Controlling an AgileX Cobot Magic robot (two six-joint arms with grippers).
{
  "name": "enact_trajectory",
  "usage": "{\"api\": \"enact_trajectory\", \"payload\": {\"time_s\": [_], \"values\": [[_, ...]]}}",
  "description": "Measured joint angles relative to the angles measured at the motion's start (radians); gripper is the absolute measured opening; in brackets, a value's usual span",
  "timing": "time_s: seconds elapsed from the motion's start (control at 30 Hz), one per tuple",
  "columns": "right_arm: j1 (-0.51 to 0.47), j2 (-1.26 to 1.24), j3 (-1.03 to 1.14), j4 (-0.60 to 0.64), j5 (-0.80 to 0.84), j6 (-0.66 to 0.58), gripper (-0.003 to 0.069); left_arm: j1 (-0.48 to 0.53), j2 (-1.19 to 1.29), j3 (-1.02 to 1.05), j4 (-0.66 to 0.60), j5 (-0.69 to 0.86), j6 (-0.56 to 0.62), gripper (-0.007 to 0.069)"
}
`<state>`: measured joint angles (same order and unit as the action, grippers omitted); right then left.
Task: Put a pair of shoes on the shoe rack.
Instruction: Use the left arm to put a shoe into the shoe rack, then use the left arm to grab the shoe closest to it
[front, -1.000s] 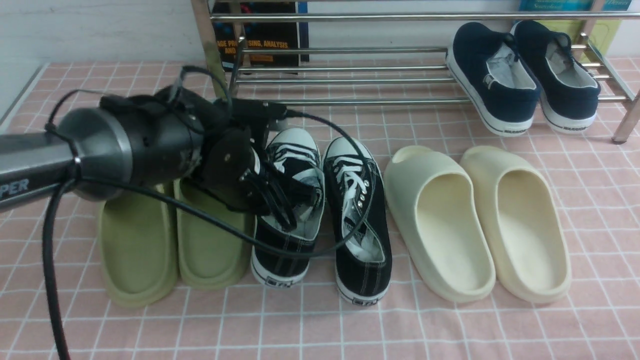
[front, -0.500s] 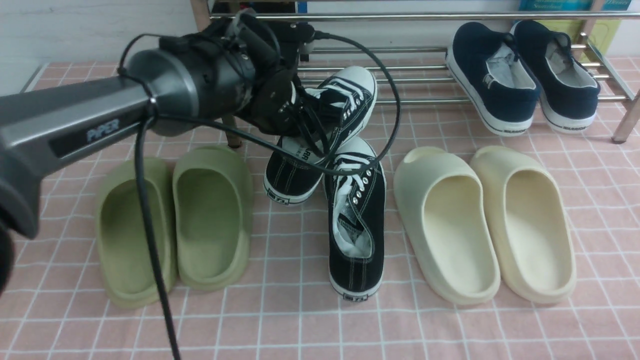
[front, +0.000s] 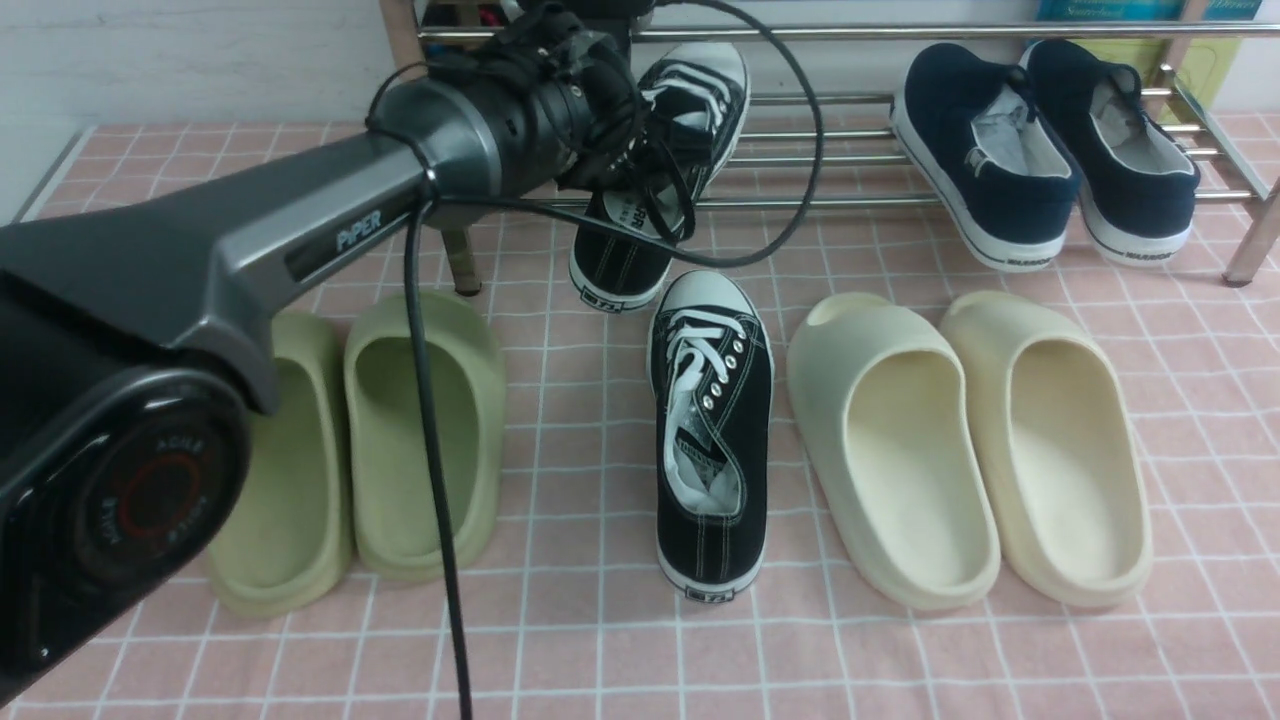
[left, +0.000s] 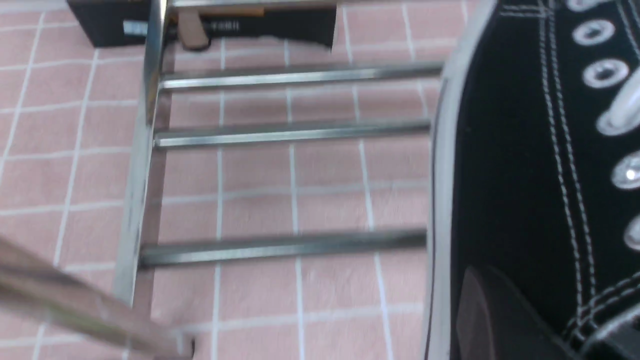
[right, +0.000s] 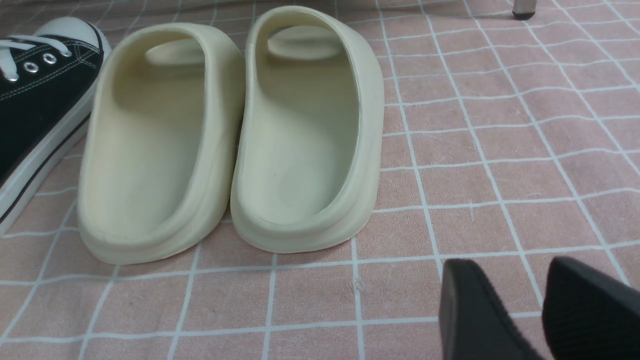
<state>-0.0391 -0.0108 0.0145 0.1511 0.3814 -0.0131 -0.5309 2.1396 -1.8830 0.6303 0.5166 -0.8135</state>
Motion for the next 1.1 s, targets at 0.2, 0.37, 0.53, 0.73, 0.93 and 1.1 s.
{"api": "enact_trajectory", "payload": {"time_s": [0.2,0.37,0.53,0.73,0.93,1.1], "values": [[0.000,0.000,0.000,0.001,0.000,0.000,0.0237,0.051,0.025,-0.005,0.008,-0.061,-0.078,0.0015],[0.000,0.000,0.000,0.001,0.000,0.000,0.0237,0.073,0.047,-0.005,0.014,-0.098,-0.139,0.0021],[0.000,0.000,0.000,0.001,0.000,0.000,0.0237,0.073,0.048,-0.008,0.026,-0.136,-0.168,0.0111],[0.000,0.000,0.000,0.001,0.000,0.000,0.0237,0.069,0.040,-0.013,0.028,-0.142,-0.171,0.0335],[0.000,0.000,0.000,0.001,0.000,0.000,0.0237,0.019,-0.075,-0.013,-0.005,0.009,-0.056,0.0421],[0.000,0.000,0.000,0.001,0.000,0.000,0.0239,-0.056,-0.211,-0.018,-0.018,0.241,0.188,0.0406]]}}
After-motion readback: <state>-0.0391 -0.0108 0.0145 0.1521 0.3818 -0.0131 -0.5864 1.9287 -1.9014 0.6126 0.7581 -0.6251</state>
